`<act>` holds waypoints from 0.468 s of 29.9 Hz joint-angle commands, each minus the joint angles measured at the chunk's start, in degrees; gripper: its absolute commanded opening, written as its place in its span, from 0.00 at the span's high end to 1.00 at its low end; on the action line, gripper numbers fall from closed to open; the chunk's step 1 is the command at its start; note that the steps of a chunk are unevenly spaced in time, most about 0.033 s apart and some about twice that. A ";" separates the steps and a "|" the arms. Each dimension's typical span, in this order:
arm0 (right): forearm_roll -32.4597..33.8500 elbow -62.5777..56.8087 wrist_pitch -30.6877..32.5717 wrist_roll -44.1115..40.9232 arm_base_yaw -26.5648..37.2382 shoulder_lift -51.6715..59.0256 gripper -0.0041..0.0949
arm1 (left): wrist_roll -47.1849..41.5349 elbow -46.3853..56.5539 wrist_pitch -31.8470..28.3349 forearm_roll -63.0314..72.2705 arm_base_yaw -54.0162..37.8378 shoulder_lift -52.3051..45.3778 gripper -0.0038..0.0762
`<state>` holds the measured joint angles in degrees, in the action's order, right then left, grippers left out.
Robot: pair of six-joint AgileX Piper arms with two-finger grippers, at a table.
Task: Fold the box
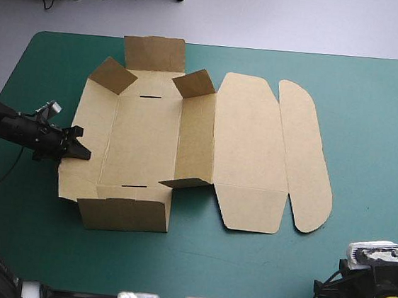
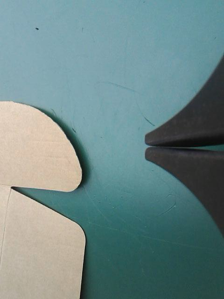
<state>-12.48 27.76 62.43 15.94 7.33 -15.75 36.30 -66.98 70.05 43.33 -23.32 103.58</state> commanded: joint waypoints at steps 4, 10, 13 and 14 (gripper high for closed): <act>-1.14 1.41 -2.67 0.43 -0.16 -0.69 0.96 | 5.10 -4.18 3.93 10.19 5.11 -2.36 0.96; -1.32 1.41 -2.62 0.80 -0.16 -0.69 0.96 | 3.48 -16.20 4.02 -2.52 14.95 -2.83 0.96; -1.32 1.41 -2.53 0.80 -0.16 -0.69 0.96 | 3.21 -23.86 4.02 -10.29 20.50 -2.99 0.96; -1.32 1.41 -2.43 0.80 -0.16 -0.69 0.96 | 3.21 -26.75 4.02 -13.01 22.49 -2.99 0.96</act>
<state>-12.95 27.76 62.43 16.11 7.33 -15.75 39.15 -86.07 69.03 34.20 -5.31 104.00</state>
